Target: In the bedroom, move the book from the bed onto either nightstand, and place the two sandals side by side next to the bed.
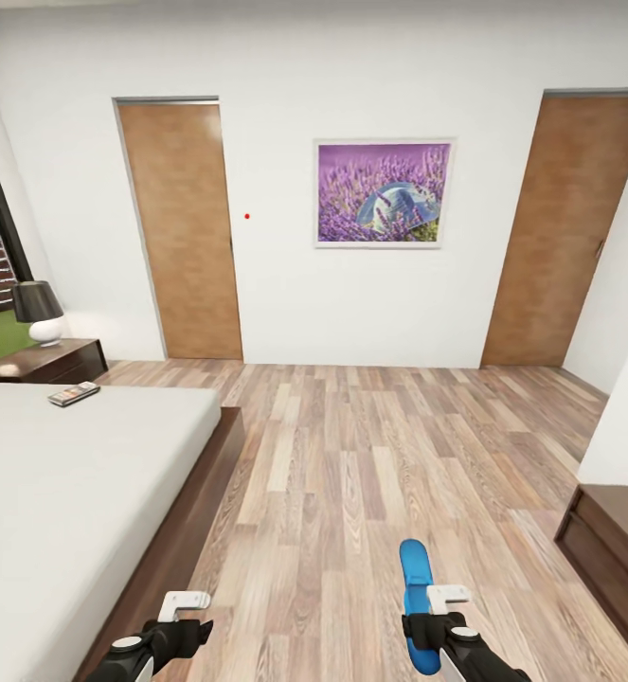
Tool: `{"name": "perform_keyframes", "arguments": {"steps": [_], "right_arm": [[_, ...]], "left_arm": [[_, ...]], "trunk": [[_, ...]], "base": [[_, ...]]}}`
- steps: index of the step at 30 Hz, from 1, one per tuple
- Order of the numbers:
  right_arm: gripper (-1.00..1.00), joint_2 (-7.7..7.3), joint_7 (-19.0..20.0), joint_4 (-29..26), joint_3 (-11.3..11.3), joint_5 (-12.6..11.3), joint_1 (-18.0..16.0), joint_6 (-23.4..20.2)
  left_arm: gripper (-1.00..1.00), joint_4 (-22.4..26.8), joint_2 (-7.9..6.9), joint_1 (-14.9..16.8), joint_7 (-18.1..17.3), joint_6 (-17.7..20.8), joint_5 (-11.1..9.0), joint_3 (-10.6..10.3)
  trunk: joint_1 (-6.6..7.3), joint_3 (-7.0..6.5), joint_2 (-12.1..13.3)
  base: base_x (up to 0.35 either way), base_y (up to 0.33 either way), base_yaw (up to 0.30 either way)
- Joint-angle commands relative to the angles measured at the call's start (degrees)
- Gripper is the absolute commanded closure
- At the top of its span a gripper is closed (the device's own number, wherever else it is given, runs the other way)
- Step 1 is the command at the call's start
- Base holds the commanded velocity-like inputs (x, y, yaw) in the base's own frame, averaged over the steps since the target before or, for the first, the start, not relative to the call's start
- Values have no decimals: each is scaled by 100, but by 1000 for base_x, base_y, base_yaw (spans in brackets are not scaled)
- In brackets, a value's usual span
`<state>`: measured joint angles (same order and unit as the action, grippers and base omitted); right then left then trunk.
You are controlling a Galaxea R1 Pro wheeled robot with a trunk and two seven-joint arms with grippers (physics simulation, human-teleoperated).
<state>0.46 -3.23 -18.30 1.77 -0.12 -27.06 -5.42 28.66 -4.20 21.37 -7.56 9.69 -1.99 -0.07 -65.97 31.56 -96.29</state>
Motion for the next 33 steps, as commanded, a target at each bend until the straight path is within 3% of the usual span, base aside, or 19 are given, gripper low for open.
{"name": "perform_keyframes", "arguments": {"steps": [1,33], "right_arm": [[100,-2,-28,-14,19,0,-1,-38],[100,-2,-28,-16,17,-1,-1,-38]], "left_arm": [[-100,10,-2,1,-18,36,-21,-1],[-100,8,4,1,-18,-37,-19,-2]], "trunk": [[-1,6,-3],[-1,6,-3]], "base": [[143,0,19],[321,0,2]]}}
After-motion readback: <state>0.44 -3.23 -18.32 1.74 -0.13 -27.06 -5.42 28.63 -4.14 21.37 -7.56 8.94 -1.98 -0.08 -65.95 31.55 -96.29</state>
